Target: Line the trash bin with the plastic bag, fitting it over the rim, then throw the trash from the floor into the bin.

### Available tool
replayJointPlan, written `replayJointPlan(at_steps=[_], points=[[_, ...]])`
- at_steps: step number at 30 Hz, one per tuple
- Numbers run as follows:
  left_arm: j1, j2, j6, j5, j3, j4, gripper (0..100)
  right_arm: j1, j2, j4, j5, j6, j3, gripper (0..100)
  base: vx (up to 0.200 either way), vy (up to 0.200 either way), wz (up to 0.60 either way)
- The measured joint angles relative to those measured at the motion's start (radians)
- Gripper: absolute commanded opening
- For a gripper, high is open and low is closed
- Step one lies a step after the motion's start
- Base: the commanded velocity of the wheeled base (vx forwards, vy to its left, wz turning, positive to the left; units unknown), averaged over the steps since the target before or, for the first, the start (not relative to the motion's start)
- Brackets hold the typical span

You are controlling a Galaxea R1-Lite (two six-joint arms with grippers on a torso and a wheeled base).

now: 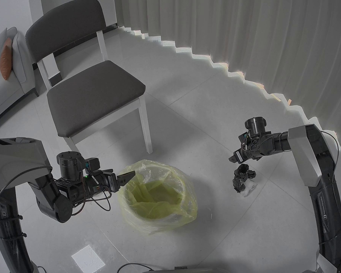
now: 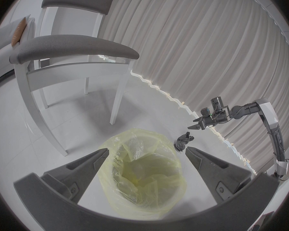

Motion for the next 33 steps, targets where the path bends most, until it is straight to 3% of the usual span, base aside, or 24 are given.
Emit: replayJointPlan(at_steps=[8,33], points=[[0.000,0.004,-0.004,0.001,0.021,-0.037,100,-0.044,0.043,-0.031,-0.001,-0.020,0.000,100,0.000,0.000,0.00],[-0.007,0.025,-0.003,0.001,0.033,-0.051,100,-0.074,0.244,-0.053,0.014,-0.013,0.000,100,0.000,0.000,0.00]])
